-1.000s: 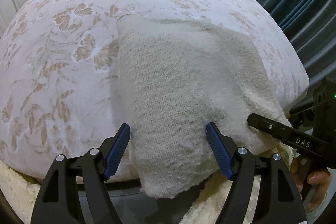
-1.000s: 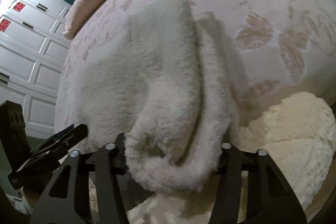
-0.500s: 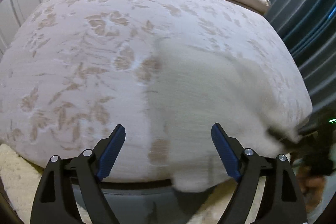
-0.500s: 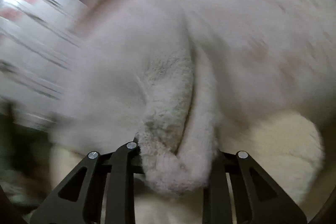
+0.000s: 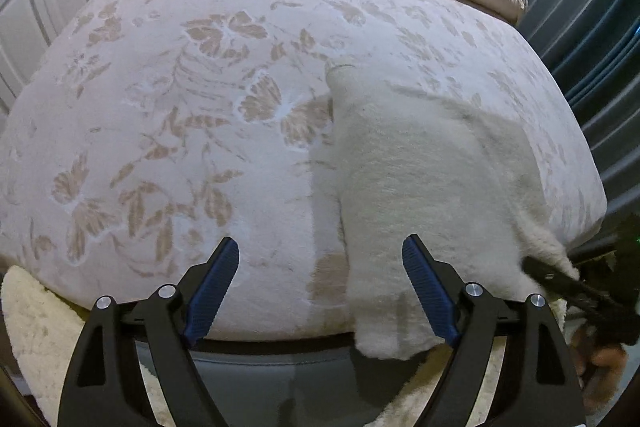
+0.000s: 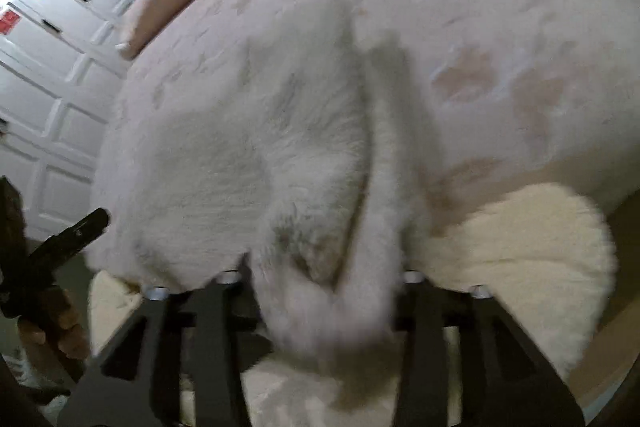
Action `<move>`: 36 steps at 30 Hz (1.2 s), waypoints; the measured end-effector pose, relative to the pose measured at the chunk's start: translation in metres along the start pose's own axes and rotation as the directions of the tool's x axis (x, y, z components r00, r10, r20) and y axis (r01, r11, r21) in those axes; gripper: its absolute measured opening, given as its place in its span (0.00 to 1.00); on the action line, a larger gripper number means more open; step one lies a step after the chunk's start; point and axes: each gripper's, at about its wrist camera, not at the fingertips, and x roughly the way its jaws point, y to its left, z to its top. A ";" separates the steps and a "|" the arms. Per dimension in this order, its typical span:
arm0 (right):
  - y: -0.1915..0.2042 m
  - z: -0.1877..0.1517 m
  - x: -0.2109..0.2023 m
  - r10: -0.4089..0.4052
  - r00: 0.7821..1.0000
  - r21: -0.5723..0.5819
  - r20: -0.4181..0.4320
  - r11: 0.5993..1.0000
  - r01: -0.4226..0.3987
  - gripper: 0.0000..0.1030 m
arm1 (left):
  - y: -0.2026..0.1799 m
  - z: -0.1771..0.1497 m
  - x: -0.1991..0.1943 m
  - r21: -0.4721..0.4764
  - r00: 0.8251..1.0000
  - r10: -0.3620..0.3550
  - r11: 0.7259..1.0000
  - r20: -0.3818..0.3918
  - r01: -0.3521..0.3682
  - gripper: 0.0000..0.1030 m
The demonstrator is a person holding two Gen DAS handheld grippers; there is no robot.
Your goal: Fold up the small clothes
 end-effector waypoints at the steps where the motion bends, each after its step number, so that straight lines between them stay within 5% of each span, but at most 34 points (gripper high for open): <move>1: 0.001 -0.002 -0.009 -0.038 0.999 -0.016 0.012 0.999 0.038 0.46 | 0.003 0.000 0.001 -0.005 1.000 0.003 1.000 -0.003 -0.003 0.79; 5: 0.021 -0.012 -0.034 -0.085 0.995 -0.099 0.044 0.991 0.089 0.46 | 0.016 0.001 -0.001 -0.023 1.000 0.007 1.000 -0.012 -0.008 0.79; 12: 0.104 -0.028 -0.036 0.062 0.994 -0.332 0.094 0.943 -0.028 0.34 | 0.044 -0.008 -0.006 -0.054 0.998 0.066 0.996 -0.013 -0.067 0.79; 15: 0.120 -0.015 -0.014 0.068 0.990 -0.337 0.125 0.941 -0.023 0.27 | 0.047 -0.009 -0.013 -0.066 0.998 0.061 0.996 0.001 -0.061 0.79; 17: 0.120 -0.012 0.019 0.065 0.997 -0.318 0.044 0.947 -0.047 0.24 | 0.045 -0.009 -0.017 -0.056 0.998 0.058 0.997 0.014 -0.057 0.79; 19: 0.121 -0.028 0.072 0.037 0.990 -0.339 -0.133 0.937 -0.080 0.24 | 0.043 -0.009 -0.019 -0.052 0.998 0.052 0.997 0.023 -0.050 0.79; 22: 0.131 -0.037 0.071 -0.004 0.993 -0.425 -0.115 0.904 -0.046 0.24 | 0.038 -0.006 -0.019 -0.048 0.999 0.034 0.998 0.019 -0.033 0.79; 26: 0.106 -0.009 0.023 0.112 0.993 -0.261 -0.038 0.958 -0.118 0.24 | 0.021 -0.002 -0.016 -0.022 1.000 -0.004 1.000 0.020 0.005 0.79; 29: 0.064 0.011 -0.018 0.060 0.993 -0.164 0.101 0.986 -0.043 0.26 | -0.002 0.003 -0.009 0.029 0.999 -0.028 0.999 0.015 0.028 0.79; 31: 0.042 0.019 -0.032 0.017 0.988 -0.114 0.150 0.994 0.000 0.38 | -0.017 0.006 -0.005 0.067 0.999 -0.032 0.997 0.014 0.031 0.79; 32: 0.028 0.024 -0.035 -0.007 0.986 -0.079 0.165 0.997 0.020 0.48 | -0.026 0.007 -0.001 0.084 0.999 -0.040 0.996 0.011 0.039 0.79; 36: 0.002 0.028 -0.023 -0.048 0.988 0.002 0.149 0.999 0.048 0.50 | -0.053 0.008 0.014 0.121 0.999 -0.033 0.992 -0.019 0.036 0.79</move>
